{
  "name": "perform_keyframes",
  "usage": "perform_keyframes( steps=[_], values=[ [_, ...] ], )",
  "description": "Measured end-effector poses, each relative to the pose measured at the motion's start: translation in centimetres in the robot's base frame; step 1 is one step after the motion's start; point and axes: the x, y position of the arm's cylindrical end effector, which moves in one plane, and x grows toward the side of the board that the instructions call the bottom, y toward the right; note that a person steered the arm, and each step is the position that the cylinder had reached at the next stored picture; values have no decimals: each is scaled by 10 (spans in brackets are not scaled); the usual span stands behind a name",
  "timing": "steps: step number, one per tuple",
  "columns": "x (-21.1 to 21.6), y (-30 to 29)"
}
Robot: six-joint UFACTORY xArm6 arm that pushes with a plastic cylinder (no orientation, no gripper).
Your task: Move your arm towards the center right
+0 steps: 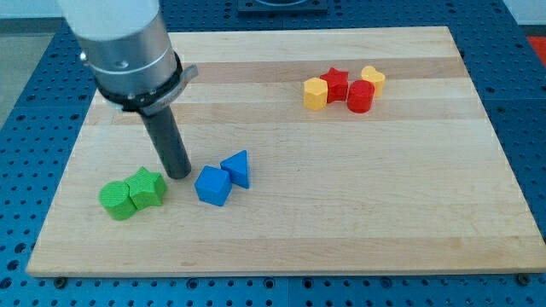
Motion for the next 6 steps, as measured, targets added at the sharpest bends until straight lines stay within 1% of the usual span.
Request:
perform_keyframes(
  steps=[1, 2, 5, 6],
  values=[
    [-31, 15],
    [-61, 45],
    [-65, 237],
    [-69, 276]
  ],
)
